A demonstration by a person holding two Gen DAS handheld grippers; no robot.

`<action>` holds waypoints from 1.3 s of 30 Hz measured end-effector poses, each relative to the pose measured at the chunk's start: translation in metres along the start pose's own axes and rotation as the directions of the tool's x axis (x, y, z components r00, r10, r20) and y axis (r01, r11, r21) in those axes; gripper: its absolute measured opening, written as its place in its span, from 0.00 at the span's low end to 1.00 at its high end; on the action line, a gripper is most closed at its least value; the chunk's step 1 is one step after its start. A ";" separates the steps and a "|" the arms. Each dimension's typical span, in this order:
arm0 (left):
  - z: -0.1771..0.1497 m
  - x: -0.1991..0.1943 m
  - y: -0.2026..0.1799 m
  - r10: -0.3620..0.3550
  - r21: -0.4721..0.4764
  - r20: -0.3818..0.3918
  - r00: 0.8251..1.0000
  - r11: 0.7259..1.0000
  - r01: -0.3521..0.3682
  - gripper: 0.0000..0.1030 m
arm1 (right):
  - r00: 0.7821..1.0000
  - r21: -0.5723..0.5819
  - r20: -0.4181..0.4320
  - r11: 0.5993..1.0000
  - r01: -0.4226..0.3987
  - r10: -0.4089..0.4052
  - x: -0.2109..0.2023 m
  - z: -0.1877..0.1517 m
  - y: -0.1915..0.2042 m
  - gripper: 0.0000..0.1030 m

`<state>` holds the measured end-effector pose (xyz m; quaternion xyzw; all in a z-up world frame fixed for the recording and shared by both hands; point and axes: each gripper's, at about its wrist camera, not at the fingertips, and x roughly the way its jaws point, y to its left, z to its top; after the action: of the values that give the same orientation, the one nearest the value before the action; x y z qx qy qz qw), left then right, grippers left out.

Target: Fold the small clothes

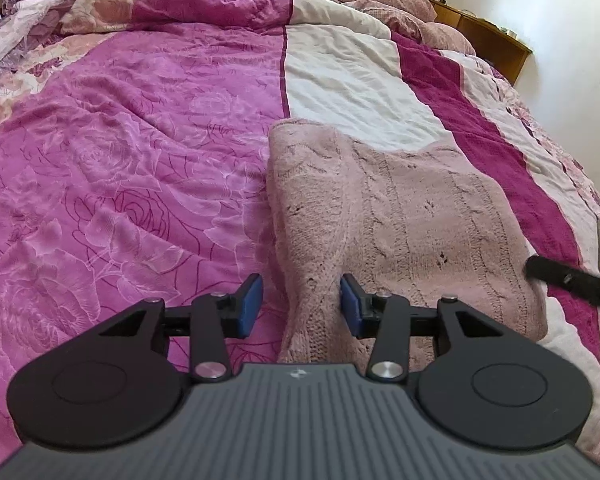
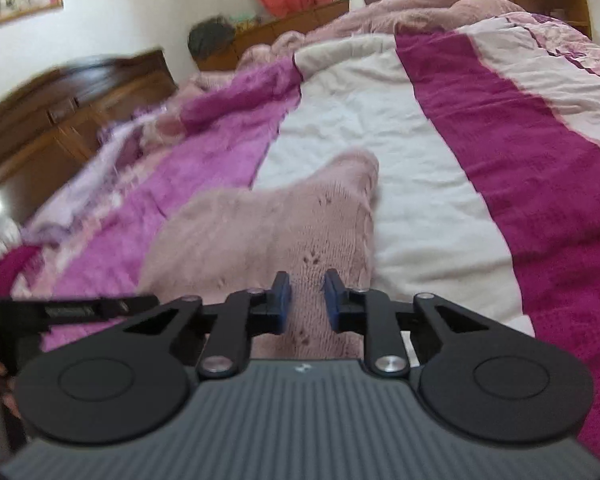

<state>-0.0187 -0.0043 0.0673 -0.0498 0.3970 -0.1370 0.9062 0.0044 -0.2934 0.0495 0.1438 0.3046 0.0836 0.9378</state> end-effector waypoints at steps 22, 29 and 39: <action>-0.025 -0.033 -0.020 0.099 0.006 0.010 0.995 0.995 -0.099 0.68 | 0.999 -0.030 0.018 0.999 0.029 -0.029 -0.030 -0.019 0.012 0.61; -0.045 -0.044 -0.043 0.151 0.056 0.005 0.989 0.987 -0.151 0.77 | 0.996 -0.063 -0.030 0.994 0.086 -0.088 -0.038 -0.034 0.014 0.69; -0.065 -0.023 -0.057 0.190 0.083 -0.093 0.977 0.980 -0.182 0.77 | 0.975 -0.039 -0.144 0.986 0.164 -0.168 -0.029 -0.061 0.007 0.70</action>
<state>-0.0929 -0.0511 0.0504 0.0282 0.4395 -0.0685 0.8952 -0.0553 -0.2800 0.0206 0.0986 0.3823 0.0197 0.9185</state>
